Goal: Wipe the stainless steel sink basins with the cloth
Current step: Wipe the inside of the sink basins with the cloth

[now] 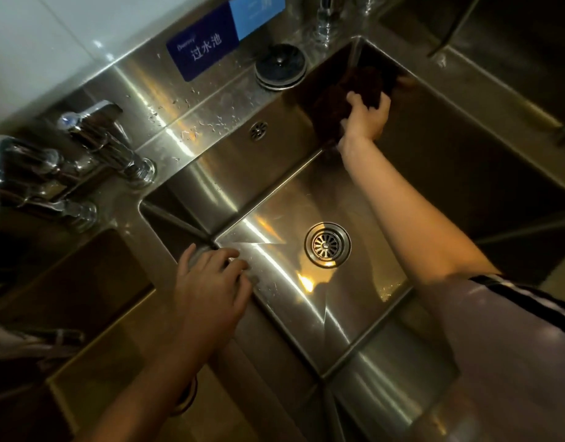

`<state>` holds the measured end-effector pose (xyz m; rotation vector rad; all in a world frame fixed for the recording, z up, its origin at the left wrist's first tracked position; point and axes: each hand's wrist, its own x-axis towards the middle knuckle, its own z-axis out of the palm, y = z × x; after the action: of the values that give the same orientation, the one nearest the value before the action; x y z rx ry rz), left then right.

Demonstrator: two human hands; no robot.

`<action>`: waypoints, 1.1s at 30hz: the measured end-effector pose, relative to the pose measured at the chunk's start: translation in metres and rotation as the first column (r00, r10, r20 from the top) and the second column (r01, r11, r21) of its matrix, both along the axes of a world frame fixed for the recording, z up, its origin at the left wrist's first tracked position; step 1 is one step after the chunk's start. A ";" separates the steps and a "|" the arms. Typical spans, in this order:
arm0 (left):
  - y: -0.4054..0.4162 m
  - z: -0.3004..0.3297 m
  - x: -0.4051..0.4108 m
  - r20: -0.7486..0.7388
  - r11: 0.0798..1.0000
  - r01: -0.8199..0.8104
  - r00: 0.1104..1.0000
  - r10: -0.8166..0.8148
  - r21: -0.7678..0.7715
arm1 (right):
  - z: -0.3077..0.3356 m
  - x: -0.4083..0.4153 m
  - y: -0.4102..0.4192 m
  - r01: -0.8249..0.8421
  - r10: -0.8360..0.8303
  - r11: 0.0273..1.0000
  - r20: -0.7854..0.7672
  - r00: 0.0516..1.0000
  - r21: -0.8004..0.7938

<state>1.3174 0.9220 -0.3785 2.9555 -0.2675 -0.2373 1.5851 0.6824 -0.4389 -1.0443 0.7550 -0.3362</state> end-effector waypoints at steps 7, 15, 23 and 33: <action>0.001 -0.003 0.000 0.011 1.000 0.000 1.000 0.000 0.001 | 0.013 0.003 -0.015 -0.125 0.125 0.992 0.061 0.990 -0.008; 0.000 -0.002 0.000 0.021 1.000 0.028 0.999 -0.028 0.012 | -0.062 0.006 -0.009 -0.134 0.118 0.987 -0.175 0.977 -0.085; -0.001 0.003 -0.001 -0.003 0.999 0.036 0.999 -0.036 0.006 | -0.107 -0.008 0.000 -0.122 0.048 0.979 -0.399 0.916 -0.163; 0.000 0.003 0.000 0.005 1.000 0.015 1.000 -0.014 -0.027 | -0.069 -0.010 0.003 -0.030 -0.045 0.976 -0.335 0.941 -0.215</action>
<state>1.3171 0.9222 -0.3751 2.9281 -0.2905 -0.2273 1.5755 0.6858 -0.5080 -1.3263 1.0479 -0.2514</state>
